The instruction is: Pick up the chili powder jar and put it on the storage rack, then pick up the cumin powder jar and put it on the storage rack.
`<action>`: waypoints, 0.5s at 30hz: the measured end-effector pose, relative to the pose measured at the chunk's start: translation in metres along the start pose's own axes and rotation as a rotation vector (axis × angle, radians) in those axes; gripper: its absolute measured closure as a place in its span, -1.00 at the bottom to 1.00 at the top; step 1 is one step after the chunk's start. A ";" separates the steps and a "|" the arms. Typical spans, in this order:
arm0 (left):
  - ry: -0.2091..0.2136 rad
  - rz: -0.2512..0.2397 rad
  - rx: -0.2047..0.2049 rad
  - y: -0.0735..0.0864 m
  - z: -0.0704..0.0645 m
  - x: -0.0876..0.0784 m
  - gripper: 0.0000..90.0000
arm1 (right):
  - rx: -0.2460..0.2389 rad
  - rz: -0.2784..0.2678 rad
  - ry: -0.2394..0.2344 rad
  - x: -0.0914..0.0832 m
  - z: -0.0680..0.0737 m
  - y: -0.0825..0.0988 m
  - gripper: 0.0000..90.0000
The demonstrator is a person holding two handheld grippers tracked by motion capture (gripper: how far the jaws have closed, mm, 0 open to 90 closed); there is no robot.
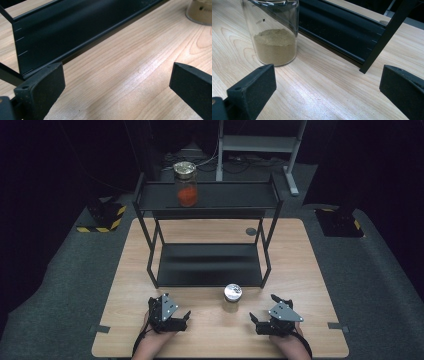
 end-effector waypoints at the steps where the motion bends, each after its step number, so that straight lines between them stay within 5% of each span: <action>1: -0.011 0.013 0.028 -0.001 -0.004 0.001 -0.99 | 0.002 0.000 -0.001 0.000 0.000 0.000 -1.00; 7: -0.032 0.011 0.111 0.001 -0.015 0.001 -0.98 | -0.008 -0.004 0.006 0.000 0.002 0.000 -1.00; 15: -0.033 -0.003 0.131 0.004 -0.016 -0.002 -0.98 | -0.001 -0.007 0.015 -0.002 0.003 -0.003 -1.00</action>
Point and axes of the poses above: each handheld gripper's, and its own axes: x roughly forward along the jaws, y roughly out of its underside, z roughly to its left, the point moved 3 cm from there along x, roughly forward along the jaws, and after that the axes turned 10 degrees about -x, right-handed, at the moved point
